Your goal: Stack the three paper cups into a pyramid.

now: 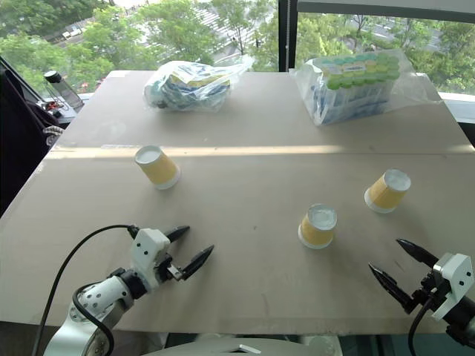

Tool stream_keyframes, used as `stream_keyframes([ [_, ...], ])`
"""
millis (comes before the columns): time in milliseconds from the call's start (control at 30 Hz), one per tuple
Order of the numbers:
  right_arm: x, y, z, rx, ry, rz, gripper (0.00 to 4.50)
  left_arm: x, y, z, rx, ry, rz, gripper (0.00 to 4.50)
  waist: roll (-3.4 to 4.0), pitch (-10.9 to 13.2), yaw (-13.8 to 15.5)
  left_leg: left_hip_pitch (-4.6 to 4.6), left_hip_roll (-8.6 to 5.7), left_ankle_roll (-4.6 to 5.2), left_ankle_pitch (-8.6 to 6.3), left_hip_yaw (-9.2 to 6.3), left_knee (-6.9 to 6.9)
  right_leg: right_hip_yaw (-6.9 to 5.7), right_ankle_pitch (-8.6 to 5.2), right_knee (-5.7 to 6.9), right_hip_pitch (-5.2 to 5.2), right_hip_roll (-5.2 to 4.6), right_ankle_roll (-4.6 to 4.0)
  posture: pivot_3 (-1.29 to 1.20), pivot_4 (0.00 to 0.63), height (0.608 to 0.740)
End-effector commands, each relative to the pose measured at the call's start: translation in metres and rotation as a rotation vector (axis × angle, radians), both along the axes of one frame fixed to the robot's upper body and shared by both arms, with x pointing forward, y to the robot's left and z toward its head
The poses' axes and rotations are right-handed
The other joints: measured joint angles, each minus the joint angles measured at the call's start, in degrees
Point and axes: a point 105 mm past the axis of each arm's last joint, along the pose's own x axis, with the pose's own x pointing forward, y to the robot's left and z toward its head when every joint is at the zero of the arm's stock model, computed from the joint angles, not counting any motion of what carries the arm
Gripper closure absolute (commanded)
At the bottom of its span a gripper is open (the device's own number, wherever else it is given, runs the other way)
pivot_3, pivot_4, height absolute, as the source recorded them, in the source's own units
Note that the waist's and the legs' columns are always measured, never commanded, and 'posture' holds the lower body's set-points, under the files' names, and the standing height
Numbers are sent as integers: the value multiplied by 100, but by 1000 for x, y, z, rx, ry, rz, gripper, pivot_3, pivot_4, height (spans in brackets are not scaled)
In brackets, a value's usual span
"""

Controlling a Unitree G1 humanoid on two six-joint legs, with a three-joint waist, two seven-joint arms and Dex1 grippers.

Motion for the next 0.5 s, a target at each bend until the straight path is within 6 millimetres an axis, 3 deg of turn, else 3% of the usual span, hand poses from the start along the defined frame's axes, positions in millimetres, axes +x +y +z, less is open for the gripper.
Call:
stream_keyframes([
  [33, 5, 1, 14, -20, -42, 26, 0, 0, 1, 11, -30, -32, -1, 30, 0, 0, 0, 0, 0, 0, 0, 0, 0, 0, 0, 0, 0, 0, 0, 0, 150, 740],
  [500, 9, 2, 19, -29, -40, 69, 0, 5, 2, 18, -53, -107, -42, 30, 4, 4, -1, 0, 0, -5, 2, -5, 0, -6, 0, -12, 8, 0, 0, 0, 150, 740],
])
